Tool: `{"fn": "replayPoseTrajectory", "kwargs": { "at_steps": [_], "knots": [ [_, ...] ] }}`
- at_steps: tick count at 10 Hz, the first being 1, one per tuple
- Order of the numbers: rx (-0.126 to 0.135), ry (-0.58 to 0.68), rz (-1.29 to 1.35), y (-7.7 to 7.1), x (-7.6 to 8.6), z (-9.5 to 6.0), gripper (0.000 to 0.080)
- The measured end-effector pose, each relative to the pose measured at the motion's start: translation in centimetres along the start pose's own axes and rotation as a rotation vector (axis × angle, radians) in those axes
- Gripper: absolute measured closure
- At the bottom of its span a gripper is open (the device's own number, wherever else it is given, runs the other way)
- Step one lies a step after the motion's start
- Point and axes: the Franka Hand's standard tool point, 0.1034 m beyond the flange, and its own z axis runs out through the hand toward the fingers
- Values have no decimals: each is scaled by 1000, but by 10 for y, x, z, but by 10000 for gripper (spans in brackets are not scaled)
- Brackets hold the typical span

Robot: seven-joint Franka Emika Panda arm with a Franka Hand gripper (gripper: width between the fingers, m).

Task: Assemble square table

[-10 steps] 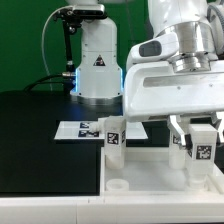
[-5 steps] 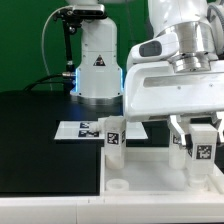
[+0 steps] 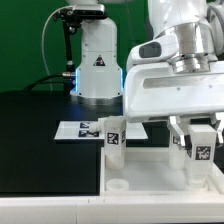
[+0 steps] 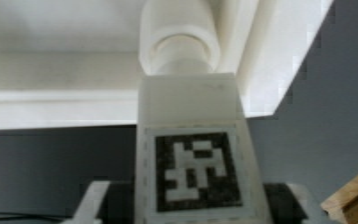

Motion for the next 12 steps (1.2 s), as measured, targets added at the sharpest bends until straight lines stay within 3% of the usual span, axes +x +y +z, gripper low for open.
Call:
{"fn": "replayPoseTrajectory", "kwargs": {
  "at_steps": [4, 9, 11, 12],
  "knots": [
    [-4, -4, 0, 1, -6, 10, 515],
    [-1, -14, 1, 1, -8, 10, 515],
    [21, -69, 6, -4, -10, 11, 227],
    [34, -87, 15, -5, 0, 8, 227]
  ]
}}
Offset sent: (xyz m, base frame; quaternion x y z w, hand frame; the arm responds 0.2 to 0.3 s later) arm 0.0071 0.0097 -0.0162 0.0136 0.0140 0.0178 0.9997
